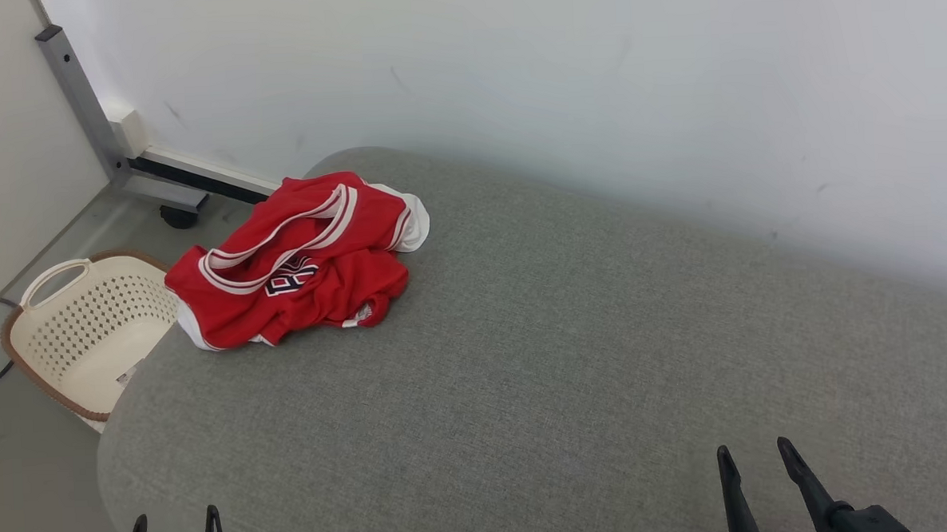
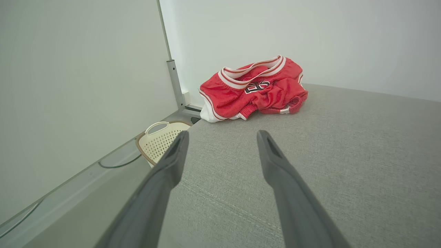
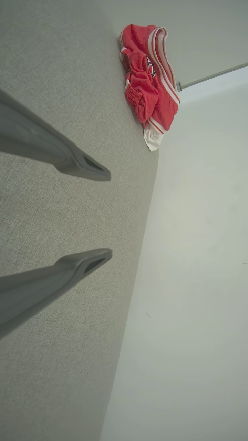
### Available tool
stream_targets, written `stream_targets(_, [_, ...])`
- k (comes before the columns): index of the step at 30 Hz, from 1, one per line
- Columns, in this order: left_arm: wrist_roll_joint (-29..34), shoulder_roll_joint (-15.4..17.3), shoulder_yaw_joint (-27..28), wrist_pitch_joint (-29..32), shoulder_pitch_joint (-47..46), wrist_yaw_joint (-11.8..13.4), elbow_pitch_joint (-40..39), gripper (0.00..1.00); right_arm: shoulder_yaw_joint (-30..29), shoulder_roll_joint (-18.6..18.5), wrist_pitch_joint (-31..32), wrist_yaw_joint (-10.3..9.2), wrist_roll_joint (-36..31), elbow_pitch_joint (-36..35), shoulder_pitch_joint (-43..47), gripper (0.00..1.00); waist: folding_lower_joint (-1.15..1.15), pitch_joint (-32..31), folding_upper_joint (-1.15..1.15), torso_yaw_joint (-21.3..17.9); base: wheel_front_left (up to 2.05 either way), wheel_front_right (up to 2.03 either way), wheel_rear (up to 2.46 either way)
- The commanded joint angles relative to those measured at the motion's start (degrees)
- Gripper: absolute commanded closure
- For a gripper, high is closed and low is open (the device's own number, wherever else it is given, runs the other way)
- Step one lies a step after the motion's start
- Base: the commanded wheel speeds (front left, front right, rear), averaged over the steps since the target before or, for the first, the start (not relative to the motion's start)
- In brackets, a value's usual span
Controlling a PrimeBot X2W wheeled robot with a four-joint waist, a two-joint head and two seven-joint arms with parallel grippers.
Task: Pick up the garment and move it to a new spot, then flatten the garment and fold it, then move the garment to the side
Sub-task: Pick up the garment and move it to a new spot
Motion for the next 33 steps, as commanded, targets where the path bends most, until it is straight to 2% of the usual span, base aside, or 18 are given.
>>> stream_targets(1, [0.0,0.2,0.4,-0.2,0.9,-0.4,-0.4,0.00,0.5,-0.1,-0.1,-0.12,0.1,0.1,0.1,0.00,0.00,-0.2,0.00,1.4,0.00,0.00,0.00])
stream_targets(3, [-0.1,-0.2,0.5,-0.2,1.8,0.2,-1.3,0.00,1.5,-0.1,-0.1,-0.12,-0.2,0.4,-1.1,0.00,0.00,0.3,0.00,1.8,0.00,0.00,0.00])
stream_targets(11, [-0.6,-0.5,0.4,-0.2,0.6,-0.1,-0.4,0.00,1.0,-0.1,-0.1,-0.12,0.1,0.1,0.2,0.00,0.00,0.2,0.00,0.7,0.00,0.00,0.00])
stream_targets(13, [-1.8,-0.7,1.4,-0.2,-2.3,-0.2,-0.4,0.00,1.1,-0.2,-0.1,-0.12,-0.6,-0.3,-1.2,0.00,0.00,2.1,0.00,-2.5,0.00,0.00,0.00])
stream_targets(17, [-2.4,-0.7,2.8,-0.2,-6.2,-0.3,-0.3,0.00,1.8,-0.1,-0.1,-0.12,-1.5,-0.8,-3.1,0.00,0.00,4.8,0.00,-6.6,0.00,0.00,0.00])
stream_targets(18, [-2.4,-0.4,3.6,-0.2,-8.7,-0.2,-0.2,0.00,2.3,-0.2,-0.1,-0.12,-1.8,-1.2,-4.3,0.00,0.00,6.6,0.00,-9.0,0.00,0.00,0.00])
stream_targets(27, [-2.5,5.2,8.5,-0.2,-23.0,-0.9,2.8,0.00,1.7,-0.1,-0.1,-0.12,-2.3,-2.7,-9.6,0.00,0.00,15.3,0.00,-19.3,0.00,0.00,0.00])
stream_targets(28, [-2.9,7.1,9.6,-0.2,-27.3,-1.1,4.5,0.00,1.0,-0.1,-0.1,-0.12,-1.8,-3.3,-11.1,0.00,0.00,17.8,0.00,-22.0,0.00,0.00,0.00])
stream_targets(33, [-3.9,11.6,10.9,-0.2,-36.1,-1.8,11.7,0.00,0.5,-0.1,-0.1,-0.12,-0.5,-4.0,-14.0,0.00,0.00,22.6,0.00,-26.4,0.00,0.00,0.00])
